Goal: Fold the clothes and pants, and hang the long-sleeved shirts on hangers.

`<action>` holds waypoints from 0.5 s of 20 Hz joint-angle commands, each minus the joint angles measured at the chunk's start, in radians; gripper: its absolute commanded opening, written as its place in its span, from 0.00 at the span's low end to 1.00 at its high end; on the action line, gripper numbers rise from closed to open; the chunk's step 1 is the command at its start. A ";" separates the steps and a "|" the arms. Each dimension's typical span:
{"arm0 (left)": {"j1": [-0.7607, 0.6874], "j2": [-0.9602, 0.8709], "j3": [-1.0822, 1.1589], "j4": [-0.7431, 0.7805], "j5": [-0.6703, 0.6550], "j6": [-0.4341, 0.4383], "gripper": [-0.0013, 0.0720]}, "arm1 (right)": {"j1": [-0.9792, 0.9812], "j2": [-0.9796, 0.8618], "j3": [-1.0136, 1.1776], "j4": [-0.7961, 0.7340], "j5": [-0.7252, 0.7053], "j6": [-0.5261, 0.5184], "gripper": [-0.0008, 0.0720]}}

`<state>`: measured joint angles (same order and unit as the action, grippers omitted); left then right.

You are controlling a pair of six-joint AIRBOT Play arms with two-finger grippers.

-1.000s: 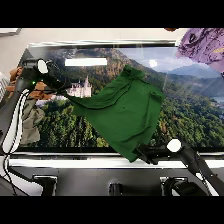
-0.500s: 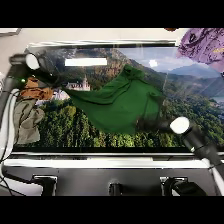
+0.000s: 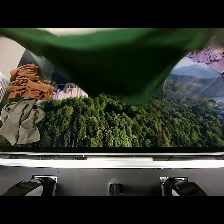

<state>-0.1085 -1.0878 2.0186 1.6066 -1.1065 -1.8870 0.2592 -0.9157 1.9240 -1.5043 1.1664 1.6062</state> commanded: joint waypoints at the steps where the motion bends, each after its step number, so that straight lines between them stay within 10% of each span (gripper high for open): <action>1: 0.001 0.210 0.010 0.021 0.060 0.002 0.04 | 0.001 0.072 0.134 -0.064 0.037 -0.002 0.06; 10: 0.001 0.114 -0.093 -0.037 0.077 -0.008 0.04 | 0.001 -0.177 0.121 -0.080 0.040 0.137 0.06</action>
<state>-0.1081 -0.9081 1.9759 1.5986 -1.0325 -1.8923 0.2596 -0.9836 2.0487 -1.5787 1.2022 1.6791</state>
